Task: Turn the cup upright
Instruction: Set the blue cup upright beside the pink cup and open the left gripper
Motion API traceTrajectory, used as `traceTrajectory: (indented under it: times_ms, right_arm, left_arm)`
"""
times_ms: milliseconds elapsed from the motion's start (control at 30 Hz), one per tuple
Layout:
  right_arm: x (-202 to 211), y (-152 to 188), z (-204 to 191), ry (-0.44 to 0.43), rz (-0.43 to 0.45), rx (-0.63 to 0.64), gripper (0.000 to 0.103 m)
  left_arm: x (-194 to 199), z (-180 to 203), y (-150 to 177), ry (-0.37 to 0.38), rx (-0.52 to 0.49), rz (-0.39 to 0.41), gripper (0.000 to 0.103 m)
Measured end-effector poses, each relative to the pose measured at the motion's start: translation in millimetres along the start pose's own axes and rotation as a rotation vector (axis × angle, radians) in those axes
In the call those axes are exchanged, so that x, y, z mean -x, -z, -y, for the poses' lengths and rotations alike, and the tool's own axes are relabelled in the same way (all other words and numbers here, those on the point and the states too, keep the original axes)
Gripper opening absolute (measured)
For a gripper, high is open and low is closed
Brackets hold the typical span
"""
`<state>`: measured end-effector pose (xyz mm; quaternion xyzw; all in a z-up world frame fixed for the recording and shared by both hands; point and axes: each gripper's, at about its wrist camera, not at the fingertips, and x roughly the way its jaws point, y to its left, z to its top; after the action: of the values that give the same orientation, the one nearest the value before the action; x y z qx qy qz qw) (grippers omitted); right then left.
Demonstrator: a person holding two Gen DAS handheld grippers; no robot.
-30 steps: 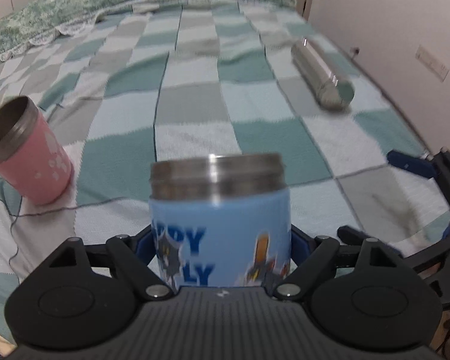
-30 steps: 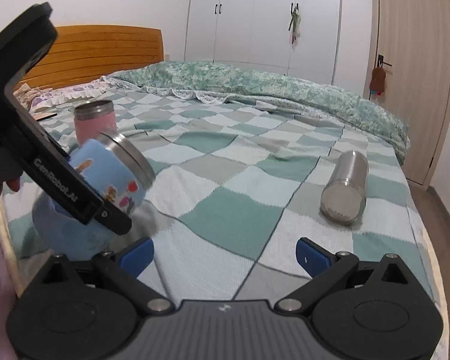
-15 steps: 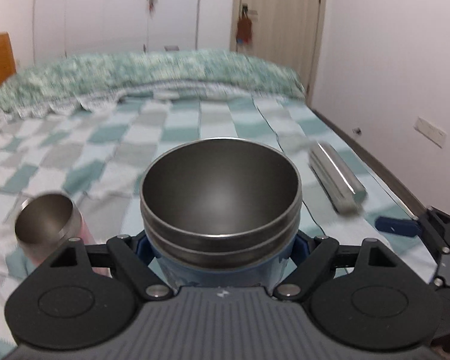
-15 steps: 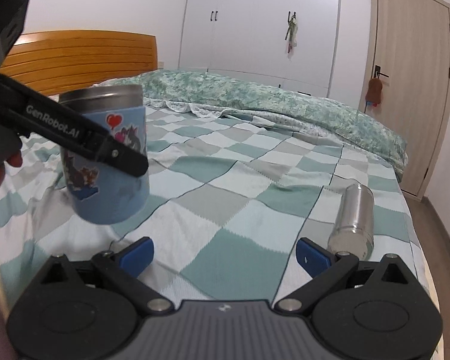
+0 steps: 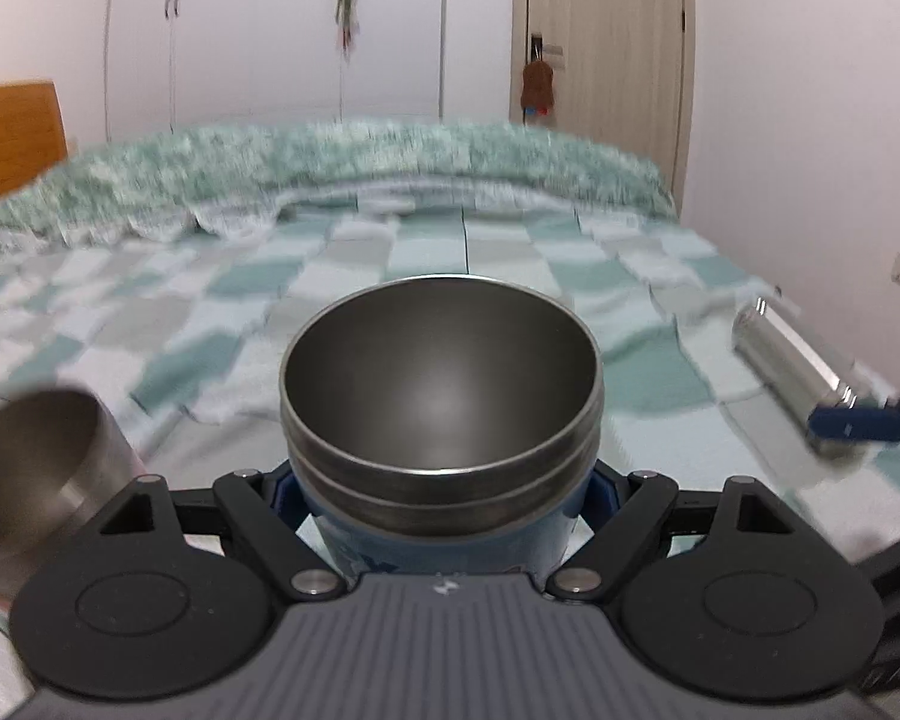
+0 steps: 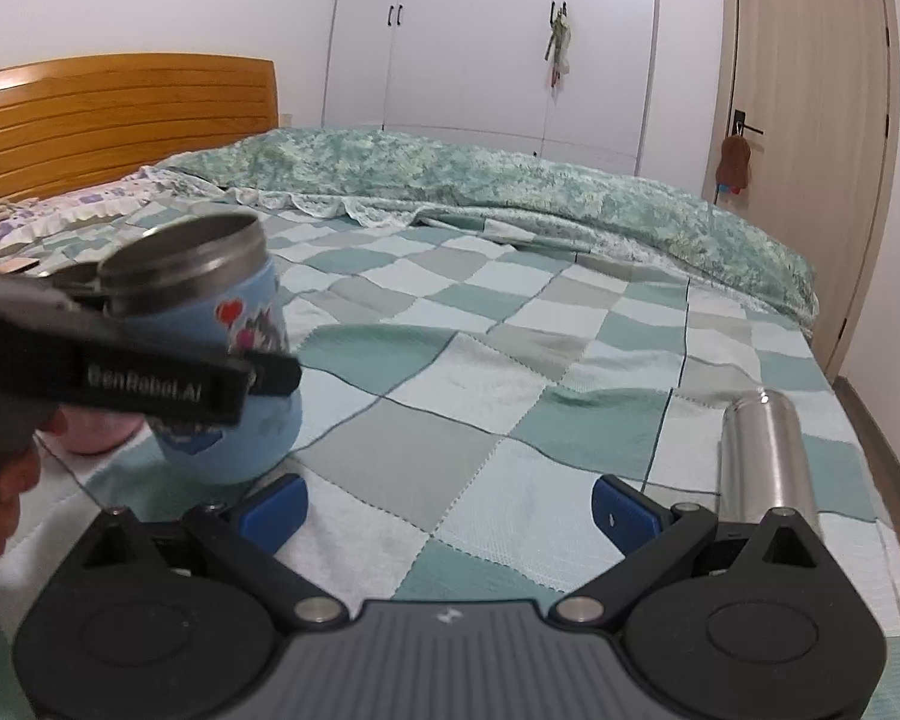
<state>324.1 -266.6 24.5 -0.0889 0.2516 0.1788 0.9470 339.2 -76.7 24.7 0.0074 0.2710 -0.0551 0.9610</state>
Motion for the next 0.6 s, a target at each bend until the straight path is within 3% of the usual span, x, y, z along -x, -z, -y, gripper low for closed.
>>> traceTrajectory:
  times_ms: [167, 233, 300, 500, 600]
  right_arm:
    - [-9, 6, 2, -0.003, -0.017, -0.008, 0.101]
    - [-9, 6, 2, -0.001, -0.016, -0.006, 0.101]
    - [-8, 6, 3, -0.001, -0.013, -0.007, 0.101]
    - [7, 4, 1, 0.006, -0.002, 0.000, 0.101]
    - [24, 3, -4, 0.015, 0.012, 0.005, 0.101]
  left_arm:
    - [-4, 0, 8, 0.014, -0.018, 0.008, 0.085]
    - [-3, -1, 7, 0.031, -0.013, 0.000, 0.089]
    - [3, 0, 8, 0.043, -0.013, 0.020, 0.103]
    - [36, 7, 1, -0.010, -0.049, 0.092, 0.103]
    - [57, 10, -4, 0.003, -0.050, 0.109, 0.103]
